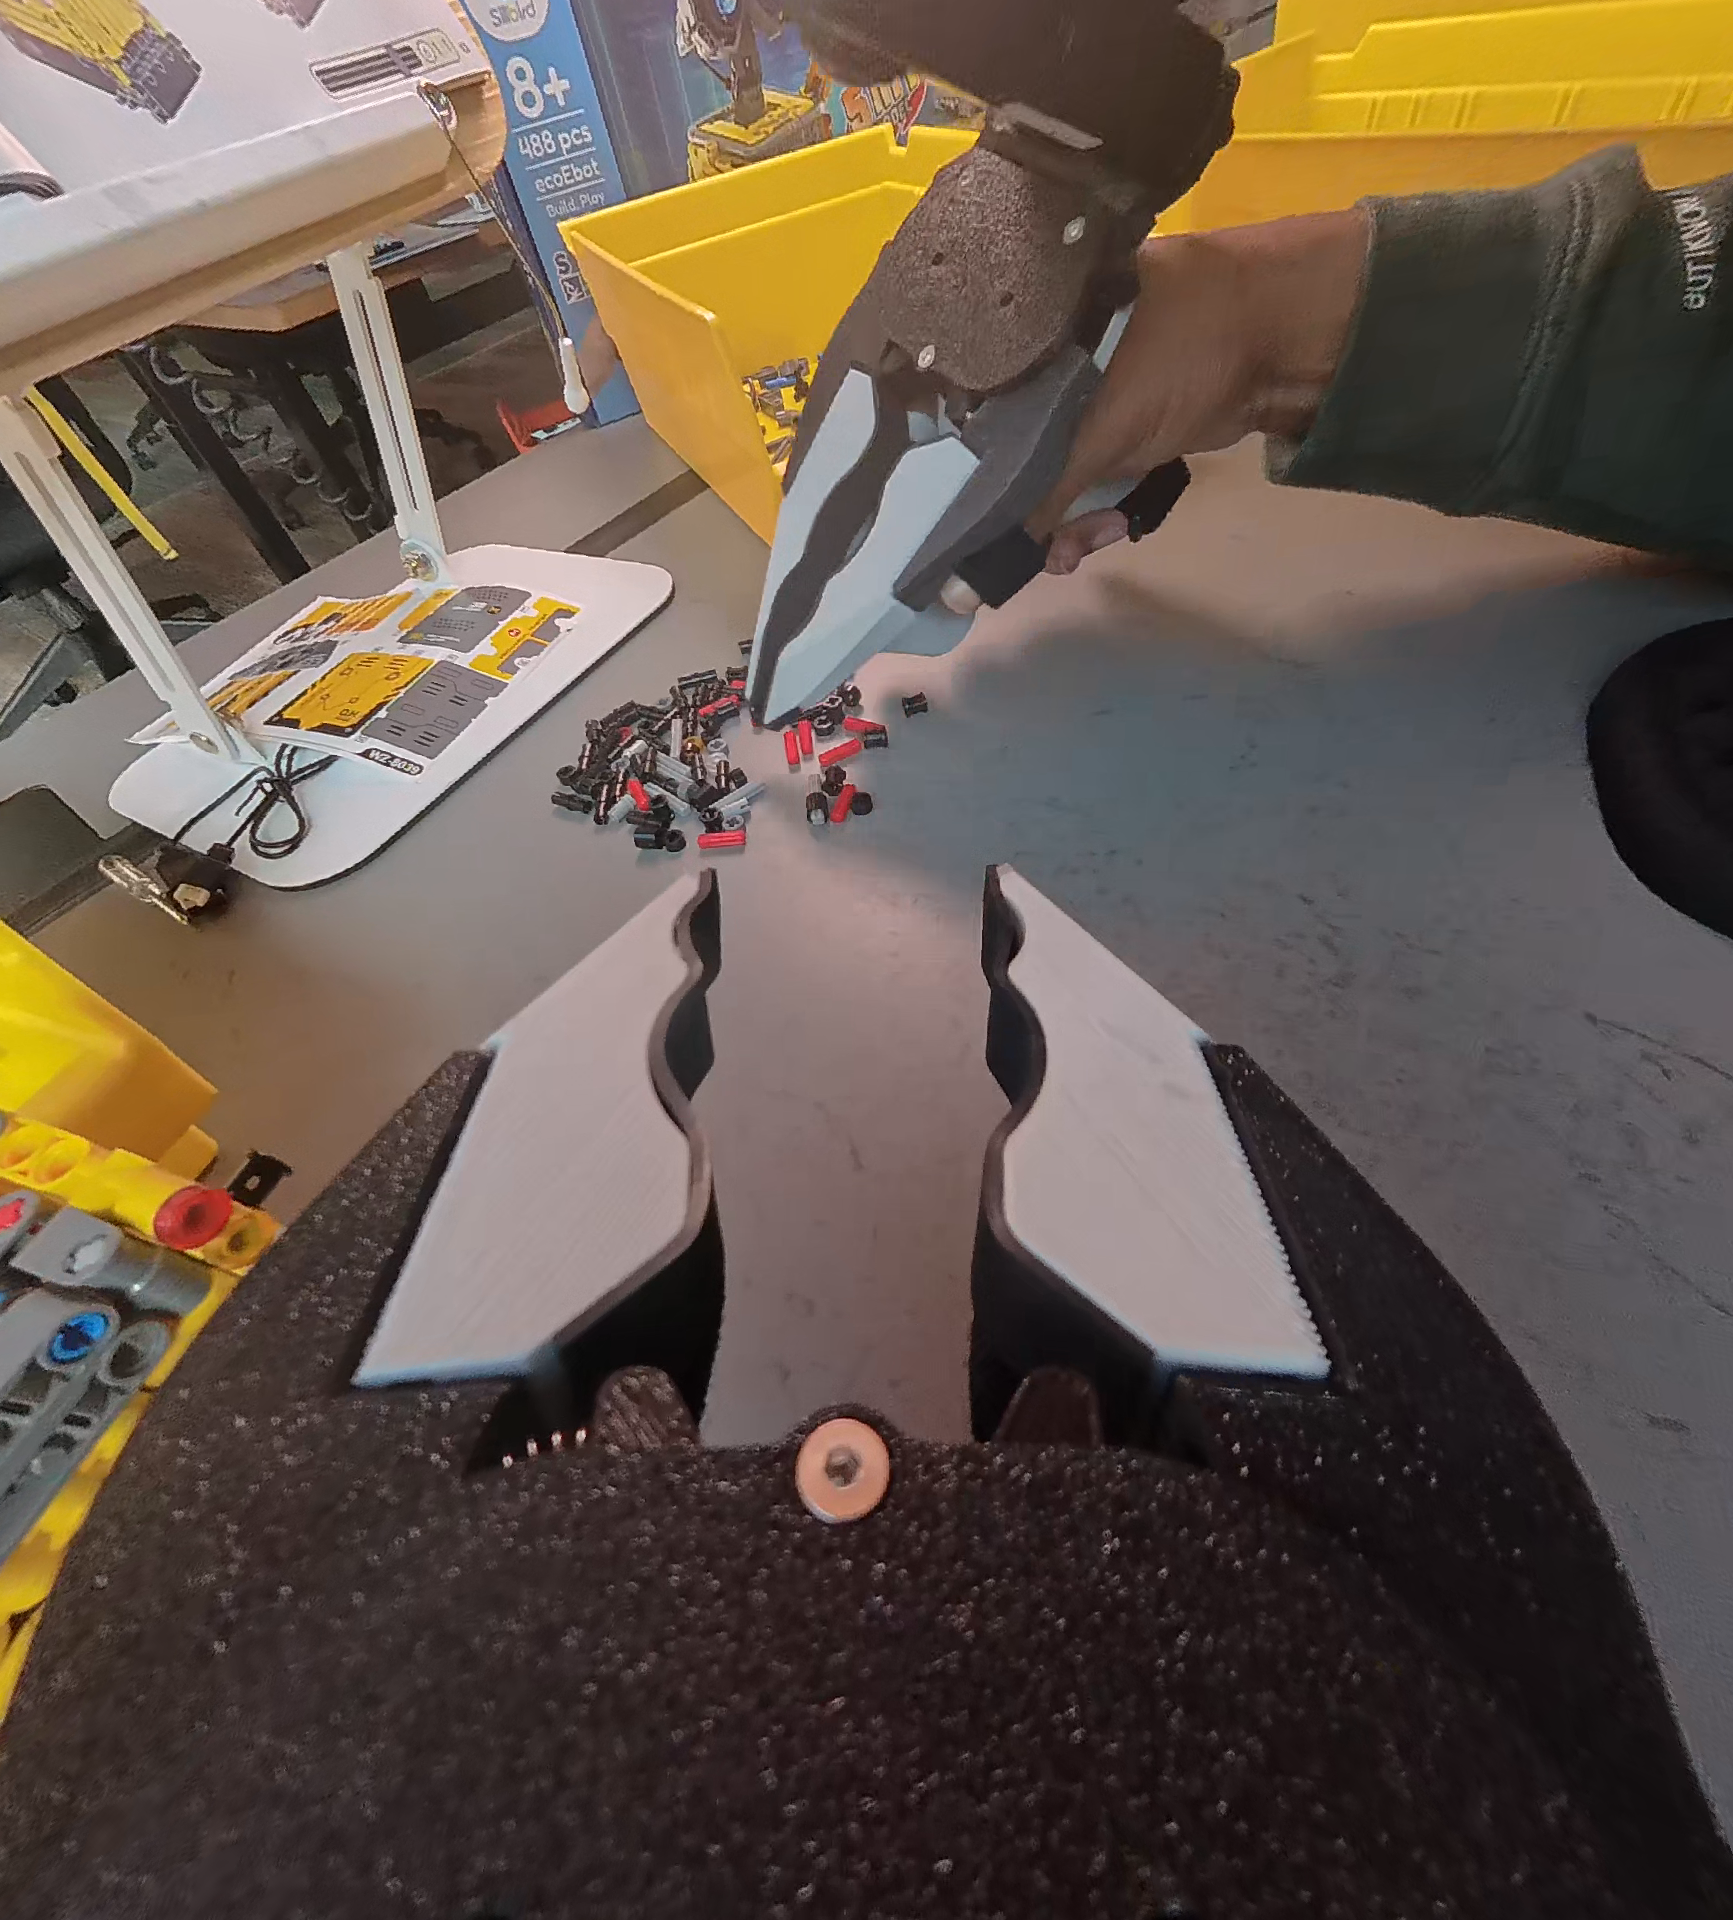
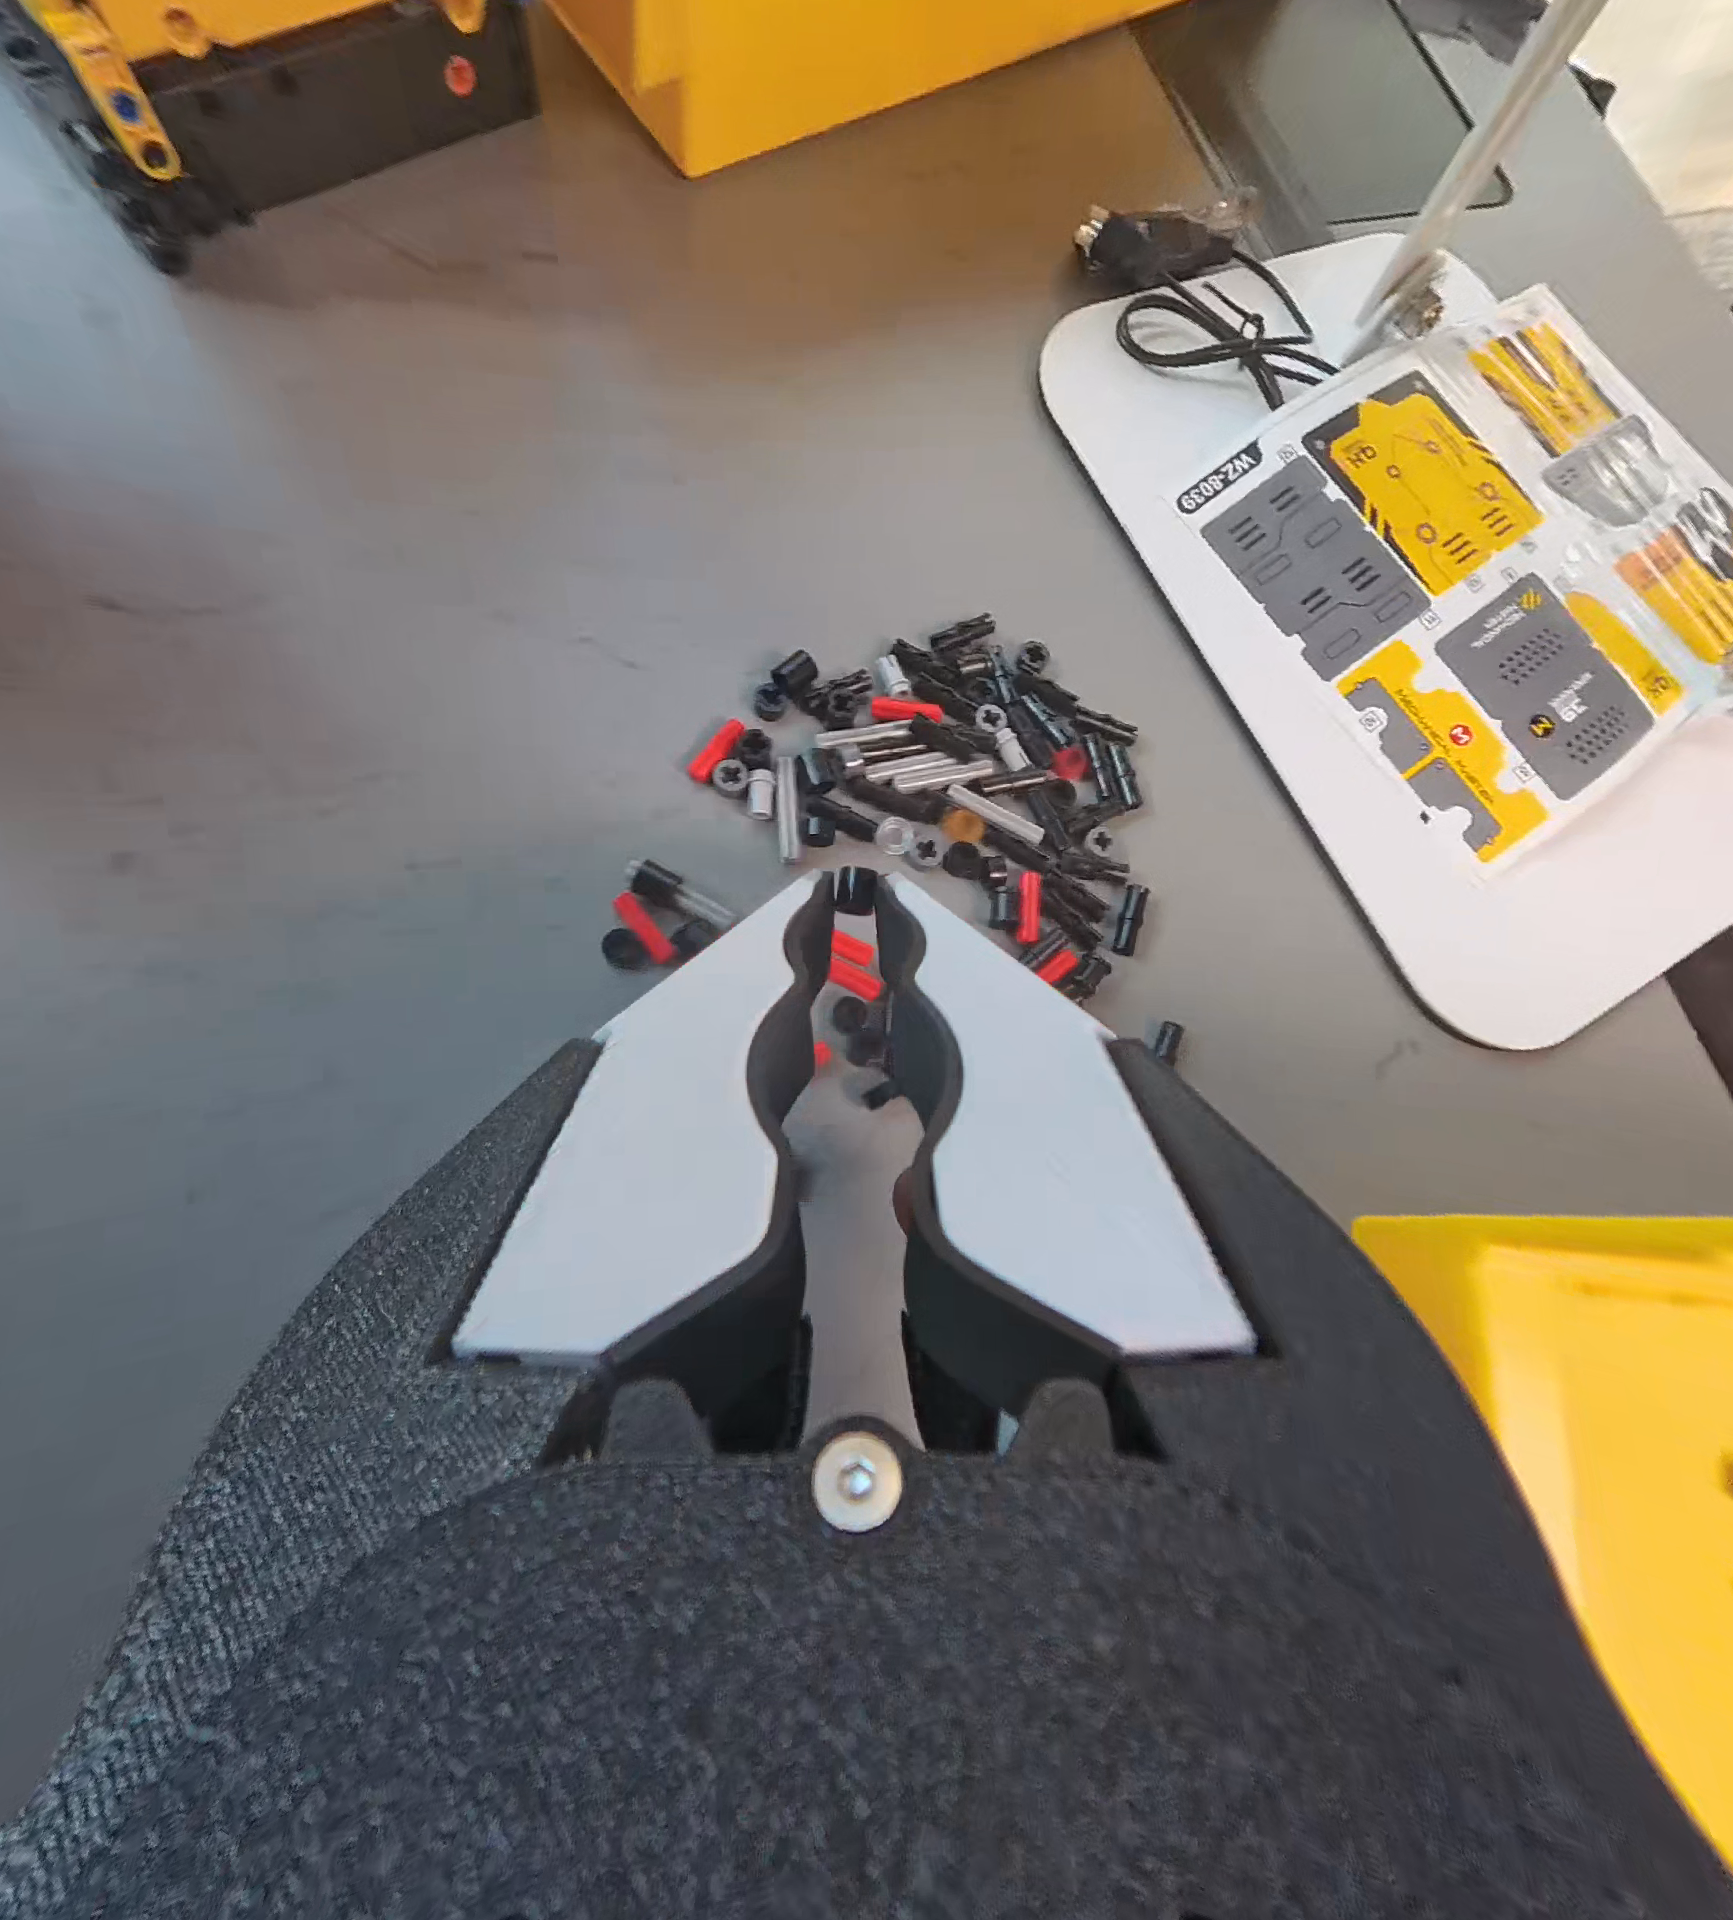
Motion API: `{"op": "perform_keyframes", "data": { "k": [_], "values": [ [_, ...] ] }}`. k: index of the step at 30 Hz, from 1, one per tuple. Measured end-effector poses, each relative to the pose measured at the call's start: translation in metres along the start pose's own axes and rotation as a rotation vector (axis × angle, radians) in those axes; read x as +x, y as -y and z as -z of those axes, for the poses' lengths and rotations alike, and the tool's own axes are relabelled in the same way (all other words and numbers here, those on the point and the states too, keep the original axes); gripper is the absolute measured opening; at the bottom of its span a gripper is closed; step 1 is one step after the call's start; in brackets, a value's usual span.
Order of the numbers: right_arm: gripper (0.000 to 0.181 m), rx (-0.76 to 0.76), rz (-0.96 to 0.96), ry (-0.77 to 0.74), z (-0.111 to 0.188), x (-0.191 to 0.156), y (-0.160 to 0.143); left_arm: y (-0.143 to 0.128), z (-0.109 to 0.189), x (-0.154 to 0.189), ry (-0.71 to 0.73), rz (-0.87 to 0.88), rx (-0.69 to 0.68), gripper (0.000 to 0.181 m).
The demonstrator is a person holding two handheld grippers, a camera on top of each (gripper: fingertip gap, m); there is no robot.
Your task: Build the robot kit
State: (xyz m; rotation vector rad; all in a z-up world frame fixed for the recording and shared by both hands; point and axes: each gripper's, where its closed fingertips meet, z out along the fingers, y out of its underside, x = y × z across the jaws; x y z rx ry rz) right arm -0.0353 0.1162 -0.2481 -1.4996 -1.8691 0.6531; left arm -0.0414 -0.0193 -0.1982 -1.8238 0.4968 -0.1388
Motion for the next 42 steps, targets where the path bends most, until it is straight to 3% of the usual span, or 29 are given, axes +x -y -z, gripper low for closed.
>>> {"op": "perform_keyframes", "data": {
  "k": [4,8,13,21,33,42],
  "values": [
    [0.017,0.01,-0.002,-0.019,-0.006,0.003,0.001,0.0,0.001,-0.002,0.008,0.001,0.001,0.05],
    [0.016,0.045,-0.044,-0.082,0.018,0.024,0.005,0.0,0.002,-0.003,0.004,0.009,0.005,0.05],
    [0.006,-0.028,-0.085,-0.146,0.034,0.044,-0.015,0.0,0.001,-0.001,-0.003,-0.002,0.001,0.05],
    [0.002,-0.097,-0.048,-0.047,0.023,0.028,-0.035,-0.001,0.001,-0.002,-0.001,0.003,0.001,0.05],
    [0.017,-0.095,-0.022,0.053,0.012,0.016,-0.037,-0.001,0.001,-0.001,-0.003,0.002,-0.001,0.05],
    [0.004,-0.106,-0.038,0.102,0.015,0.009,-0.04,-0.001,0.002,-0.001,-0.005,0.001,0.002,0.05]
  ]
}}
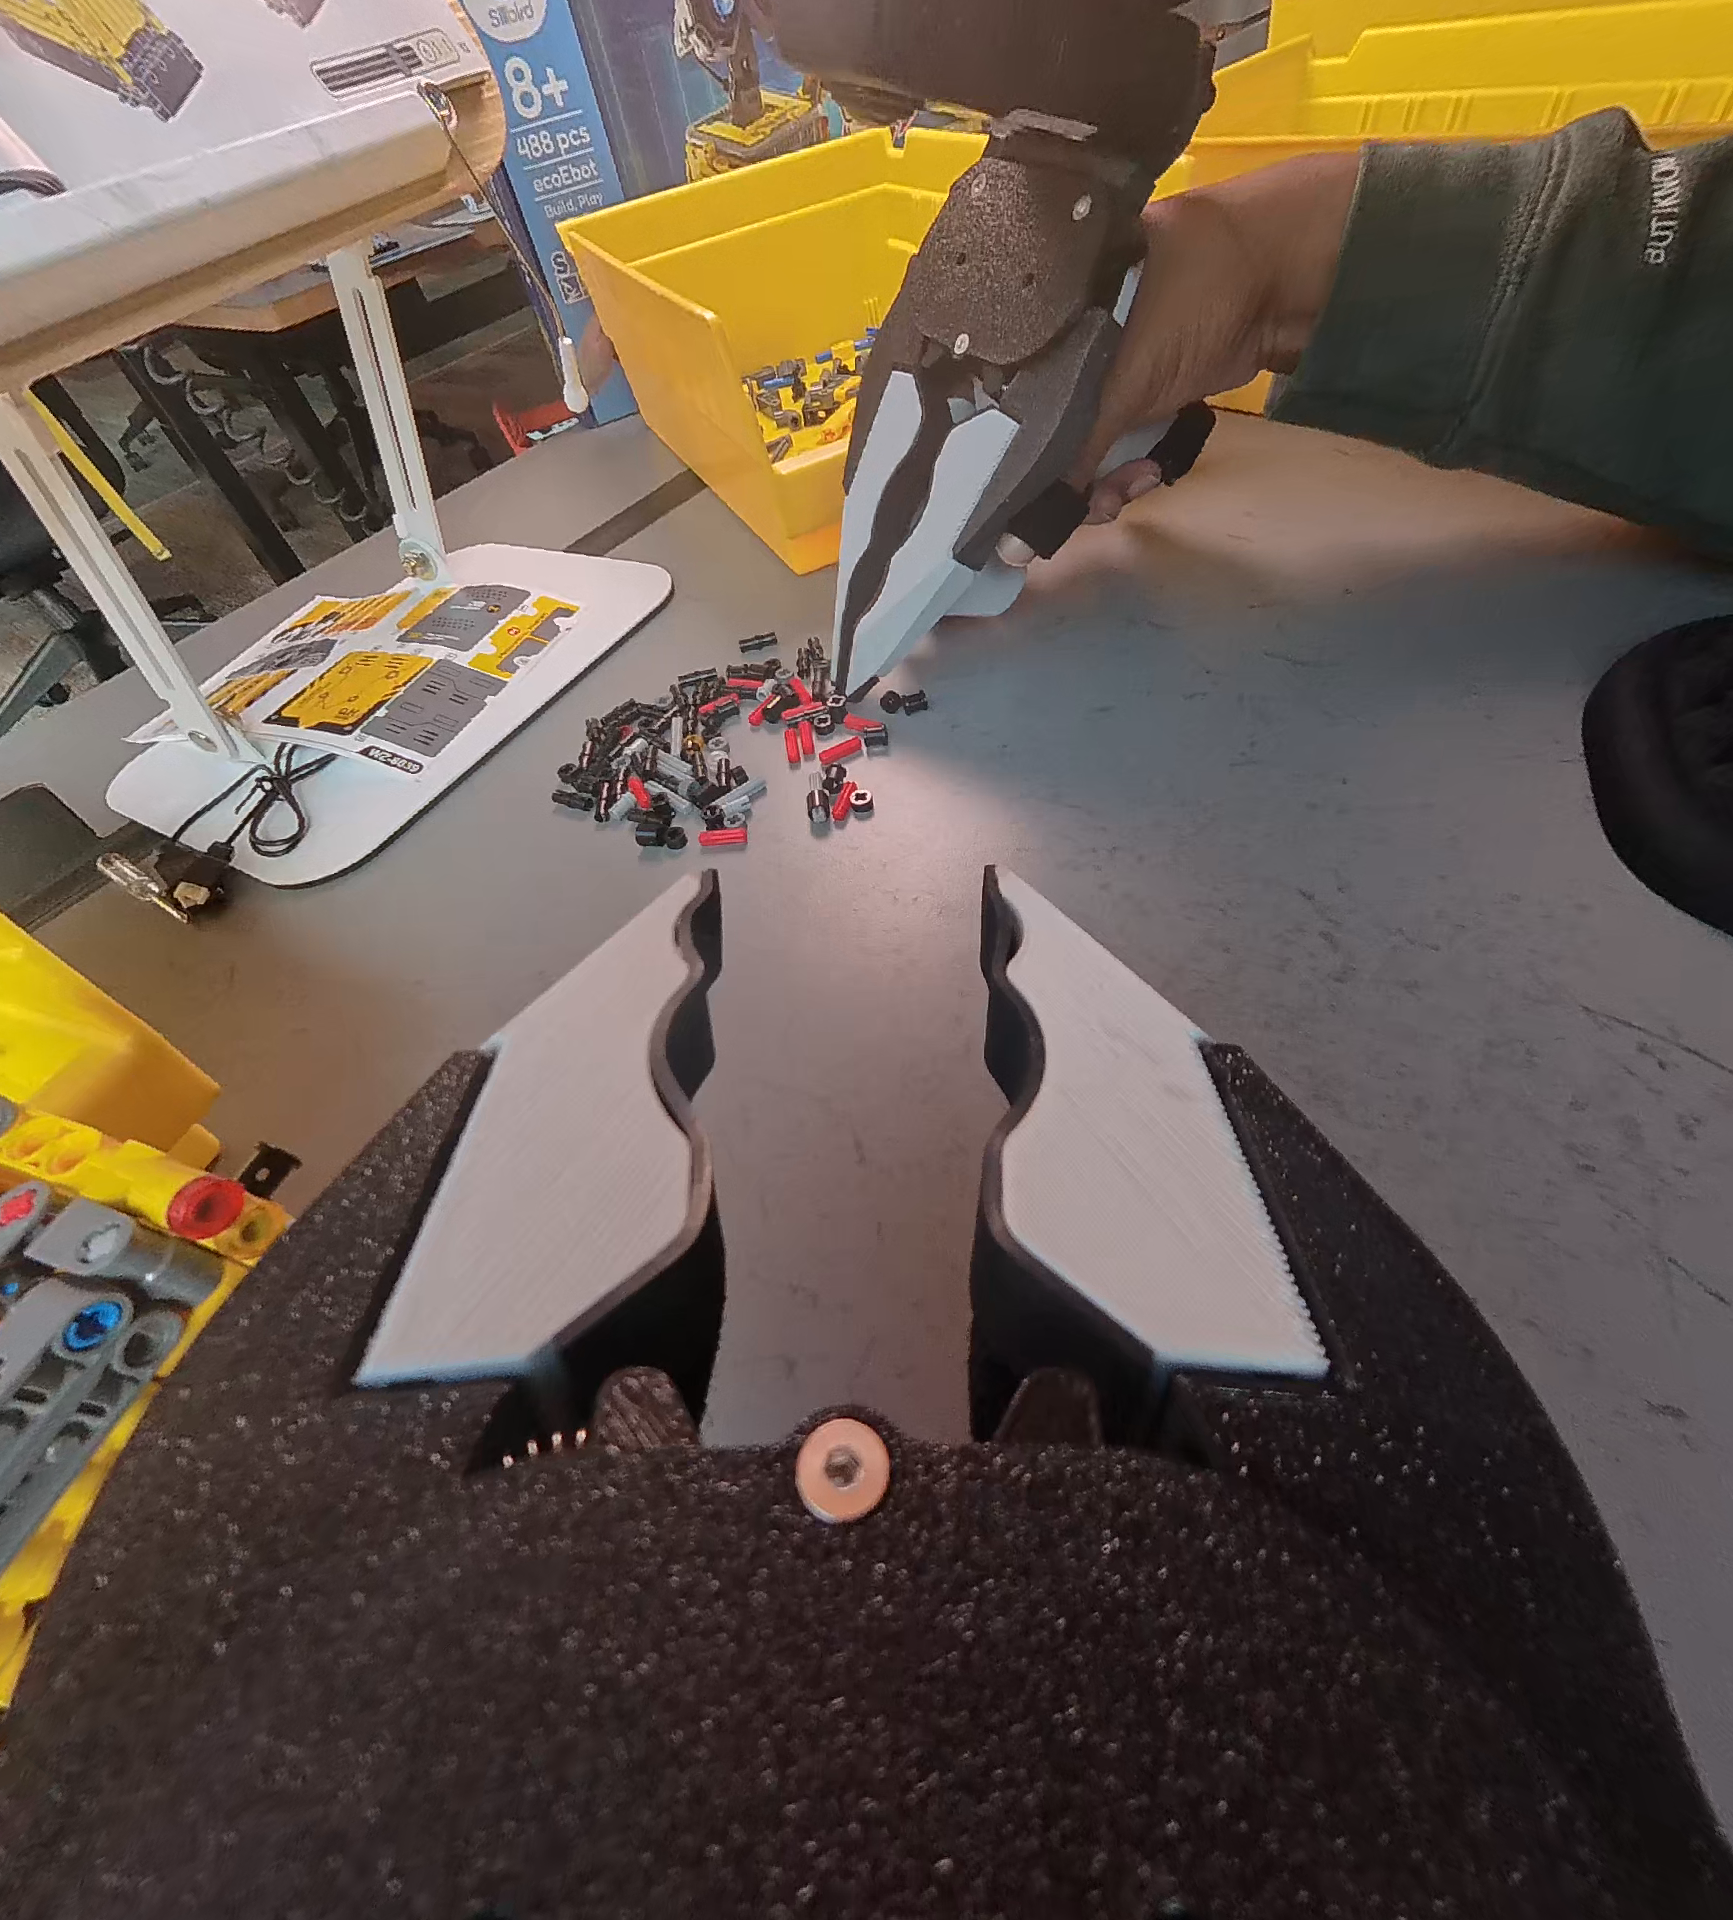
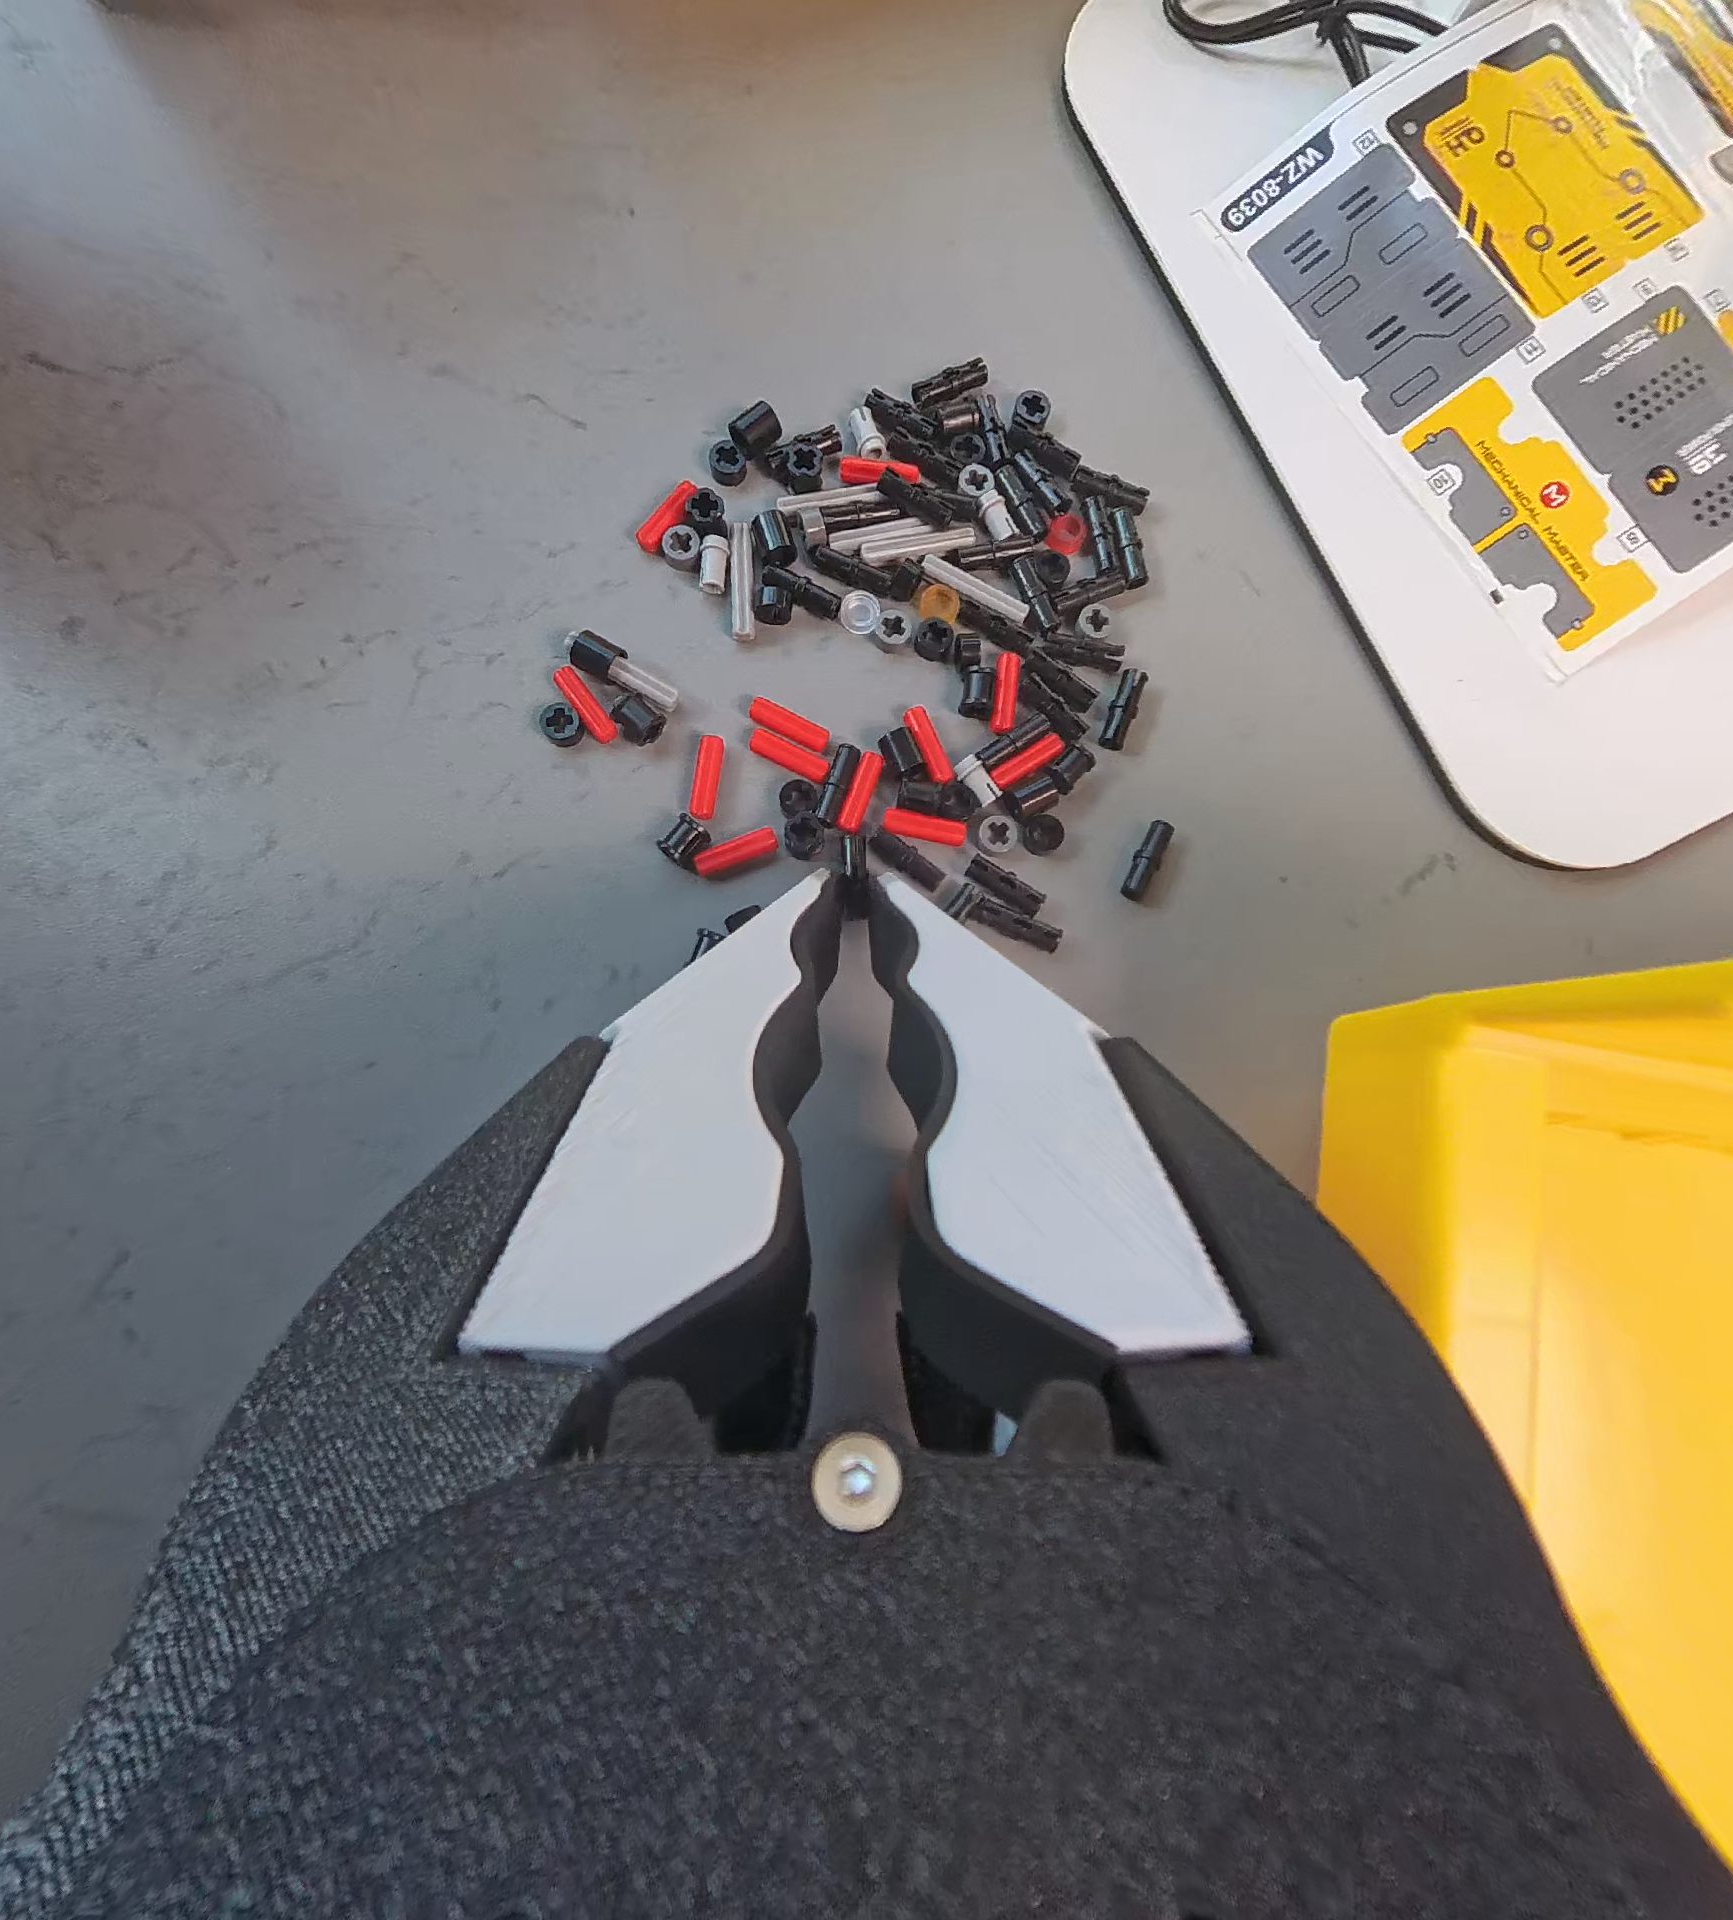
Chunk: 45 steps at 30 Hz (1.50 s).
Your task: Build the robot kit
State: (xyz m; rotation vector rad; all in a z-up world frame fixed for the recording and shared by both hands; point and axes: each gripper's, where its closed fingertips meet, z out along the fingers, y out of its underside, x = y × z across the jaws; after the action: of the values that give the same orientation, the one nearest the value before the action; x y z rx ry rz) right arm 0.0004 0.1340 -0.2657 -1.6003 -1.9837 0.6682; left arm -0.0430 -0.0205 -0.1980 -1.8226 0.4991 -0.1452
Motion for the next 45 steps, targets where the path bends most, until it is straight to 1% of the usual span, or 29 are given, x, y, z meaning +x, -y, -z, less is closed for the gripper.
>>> {"op": "perform_keyframes", "data": {
  "k": [2,4,6,7,8,10,12,14,15,17,18,20,21,22,24,27,31,34,39,45],
  "values": [
    [0.004,-0.002,0.0,0.006,0.002,-0.001,0.0,0.0,0.0,0.0,0.001,0.0,0.001,0.05],
    [0.004,0.057,0.01,0.015,0.014,-0.007,0.013,0.0,0.0,-0.001,0.004,0.003,0.004,0.05],
    [0.004,0.105,0.056,0.077,0.031,-0.031,0.028,0.001,0.001,-0.003,0.014,0.012,0.005,0.05],
    [0.004,0.099,0.09,0.118,0.035,-0.047,0.03,0.001,0.001,-0.005,0.021,0.02,0.007,0.05],
    [0.004,0.085,0.123,0.162,0.034,-0.066,0.029,0.0,0.001,-0.008,0.032,0.029,0.006,0.051],
    [0.004,0.046,0.194,0.238,0.023,-0.104,0.022,-0.002,0.001,-0.014,0.06,0.051,-0.008,0.052],
    [0.004,-0.005,0.258,0.236,0.012,-0.119,0.012,-0.004,0.002,-0.017,0.073,0.073,-0.018,0.054],
    [0.004,-0.011,0.26,0.248,0.008,-0.124,0.01,-0.005,0.002,-0.017,0.069,0.093,-0.028,0.055],
    [0.005,-0.009,0.251,0.246,0.007,-0.121,0.01,-0.007,0.002,-0.015,0.062,0.103,-0.041,0.055],
    [0.013,0.036,0.205,0.203,0.011,-0.105,0.018,-0.012,0.002,-0.014,0.05,0.118,-0.078,0.057],
    [0.014,0.077,0.158,0.158,0.015,-0.09,0.026,-0.015,0.002,-0.013,0.046,0.124,-0.094,0.056],
    [0.014,0.125,0.027,0.007,0.022,-0.043,0.035,-0.021,0.001,-0.012,0.035,0.144,-0.137,0.058],
    [0.014,0.127,-0.027,-0.055,0.024,-0.023,0.033,-0.023,0.001,-0.011,0.027,0.154,-0.147,0.058],
    [0.014,0.124,-0.064,-0.081,0.023,-0.011,0.03,-0.024,0.0,-0.01,0.018,0.163,-0.151,0.058],
    [0.015,0.085,-0.104,-0.114,0.017,0.003,0.018,-0.025,0.0,-0.008,0.008,0.169,-0.156,0.058],
    [0.015,0.056,-0.101,-0.117,0.007,0.008,0.01,-0.026,-0.001,-0.007,0.002,0.16,-0.161,0.058],
    [0.016,0.03,-0.09,-0.128,0.002,0.013,0.006,-0.026,-0.001,-0.006,-0.006,0.168,-0.16,0.057],
    [0.017,0.019,-0.09,-0.105,-0.002,0.013,0.006,-0.026,-0.001,-0.006,-0.011,0.175,-0.16,0.057],
    [0.015,0.01,-0.11,-0.067,-0.004,0.012,0.008,-0.026,0.0,-0.006,-0.016,0.178,-0.157,0.056],
    [0.015,-0.005,-0.082,-0.045,-0.002,0.005,0.004,-0.025,0.0,-0.005,-0.02,0.175,-0.154,0.056]
  ]
}}
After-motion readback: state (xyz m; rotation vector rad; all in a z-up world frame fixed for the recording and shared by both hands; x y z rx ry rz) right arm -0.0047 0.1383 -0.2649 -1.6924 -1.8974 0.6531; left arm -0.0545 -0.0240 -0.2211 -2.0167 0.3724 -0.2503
